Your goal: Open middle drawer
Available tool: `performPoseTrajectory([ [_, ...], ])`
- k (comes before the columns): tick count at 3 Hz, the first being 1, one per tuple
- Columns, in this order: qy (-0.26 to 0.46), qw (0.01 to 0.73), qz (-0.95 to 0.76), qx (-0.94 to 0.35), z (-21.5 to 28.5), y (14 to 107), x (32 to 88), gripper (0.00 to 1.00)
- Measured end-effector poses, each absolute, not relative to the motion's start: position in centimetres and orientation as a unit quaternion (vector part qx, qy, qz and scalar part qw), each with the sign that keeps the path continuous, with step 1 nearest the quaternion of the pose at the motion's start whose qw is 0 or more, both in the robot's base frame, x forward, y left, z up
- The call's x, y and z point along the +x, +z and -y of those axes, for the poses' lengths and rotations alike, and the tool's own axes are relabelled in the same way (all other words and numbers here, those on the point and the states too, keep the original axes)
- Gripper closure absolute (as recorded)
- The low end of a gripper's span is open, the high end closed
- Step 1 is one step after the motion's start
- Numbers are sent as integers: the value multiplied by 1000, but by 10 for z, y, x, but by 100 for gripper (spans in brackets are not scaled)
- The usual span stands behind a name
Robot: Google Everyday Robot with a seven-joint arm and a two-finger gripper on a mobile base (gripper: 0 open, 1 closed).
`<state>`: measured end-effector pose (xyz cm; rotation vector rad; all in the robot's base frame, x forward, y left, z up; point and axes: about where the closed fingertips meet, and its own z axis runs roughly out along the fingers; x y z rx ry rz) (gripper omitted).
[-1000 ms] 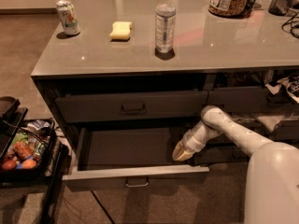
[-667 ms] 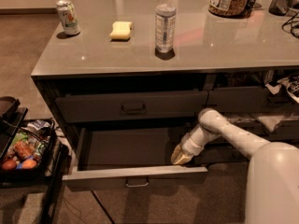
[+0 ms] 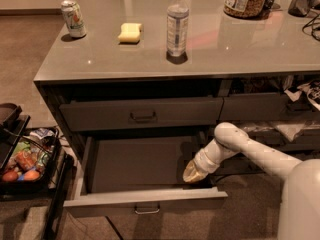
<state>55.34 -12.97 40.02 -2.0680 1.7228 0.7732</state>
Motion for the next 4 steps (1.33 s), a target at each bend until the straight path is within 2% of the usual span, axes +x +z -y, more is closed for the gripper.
performPoseTrajectory([
  [2,289,201,-595,-723,129,399,471,100],
  [4,259,245,-595,-720,135,410,511,100],
])
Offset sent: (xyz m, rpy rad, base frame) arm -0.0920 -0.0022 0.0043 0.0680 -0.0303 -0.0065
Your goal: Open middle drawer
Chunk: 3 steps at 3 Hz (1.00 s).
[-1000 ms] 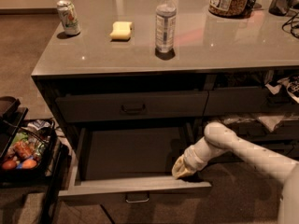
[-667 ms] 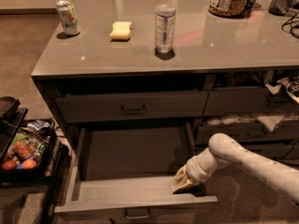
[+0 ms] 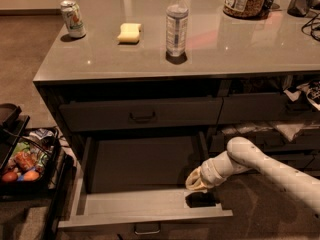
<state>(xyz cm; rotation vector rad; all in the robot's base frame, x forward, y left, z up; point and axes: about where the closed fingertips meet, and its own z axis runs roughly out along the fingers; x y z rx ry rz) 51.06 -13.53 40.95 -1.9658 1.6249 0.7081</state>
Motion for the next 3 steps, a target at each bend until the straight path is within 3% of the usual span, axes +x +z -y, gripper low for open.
performPoseTrajectory([
  [2,134,372,-646,-653,220,495,538,100],
  [3,75,470,-627,-617,225,531,527,100],
])
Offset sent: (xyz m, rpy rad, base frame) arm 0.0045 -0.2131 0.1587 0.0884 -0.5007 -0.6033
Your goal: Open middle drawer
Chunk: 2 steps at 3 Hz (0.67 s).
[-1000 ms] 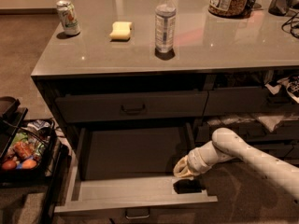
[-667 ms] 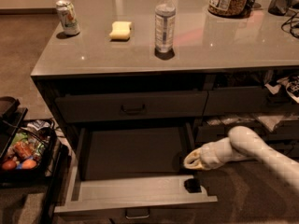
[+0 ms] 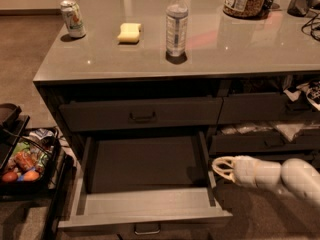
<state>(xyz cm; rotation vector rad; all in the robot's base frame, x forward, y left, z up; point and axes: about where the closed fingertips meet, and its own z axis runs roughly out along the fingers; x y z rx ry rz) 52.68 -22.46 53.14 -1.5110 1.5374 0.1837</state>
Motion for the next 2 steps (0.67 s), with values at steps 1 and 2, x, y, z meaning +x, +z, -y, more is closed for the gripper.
performPoseTrajectory([
  [1,11,555,-593,-584,213,566,507,100],
  [2,-27,571,-592,-569,237,584,496,81],
])
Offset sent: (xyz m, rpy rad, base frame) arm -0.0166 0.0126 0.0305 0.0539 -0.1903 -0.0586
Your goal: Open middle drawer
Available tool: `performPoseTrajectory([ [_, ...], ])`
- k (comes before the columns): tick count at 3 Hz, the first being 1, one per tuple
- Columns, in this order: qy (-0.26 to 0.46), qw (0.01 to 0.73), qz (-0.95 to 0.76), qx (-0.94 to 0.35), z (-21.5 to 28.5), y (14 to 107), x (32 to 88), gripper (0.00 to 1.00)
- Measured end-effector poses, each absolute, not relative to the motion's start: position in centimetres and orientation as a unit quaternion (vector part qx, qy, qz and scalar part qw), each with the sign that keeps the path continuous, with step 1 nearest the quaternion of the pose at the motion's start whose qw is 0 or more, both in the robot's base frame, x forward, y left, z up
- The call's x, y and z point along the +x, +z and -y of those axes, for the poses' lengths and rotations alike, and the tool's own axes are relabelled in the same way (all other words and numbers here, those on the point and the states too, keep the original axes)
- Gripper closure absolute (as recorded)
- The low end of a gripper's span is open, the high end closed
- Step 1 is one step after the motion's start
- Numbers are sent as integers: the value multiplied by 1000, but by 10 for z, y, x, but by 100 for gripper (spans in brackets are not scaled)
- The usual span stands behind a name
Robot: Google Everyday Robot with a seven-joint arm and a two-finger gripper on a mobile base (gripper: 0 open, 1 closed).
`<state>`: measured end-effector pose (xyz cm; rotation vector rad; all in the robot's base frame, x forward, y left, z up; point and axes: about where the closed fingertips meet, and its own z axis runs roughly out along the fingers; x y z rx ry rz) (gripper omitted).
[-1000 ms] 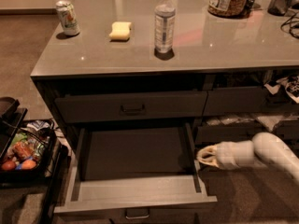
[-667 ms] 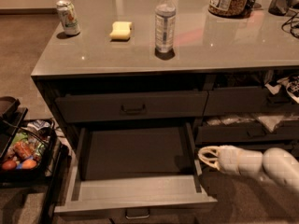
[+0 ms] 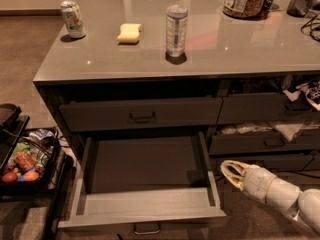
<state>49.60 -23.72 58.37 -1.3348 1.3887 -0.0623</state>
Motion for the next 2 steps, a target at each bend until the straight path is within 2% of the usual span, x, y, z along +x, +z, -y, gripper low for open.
performPoseTrajectory([
  [2,-25,570,-593,-568,238,582,495,35],
])
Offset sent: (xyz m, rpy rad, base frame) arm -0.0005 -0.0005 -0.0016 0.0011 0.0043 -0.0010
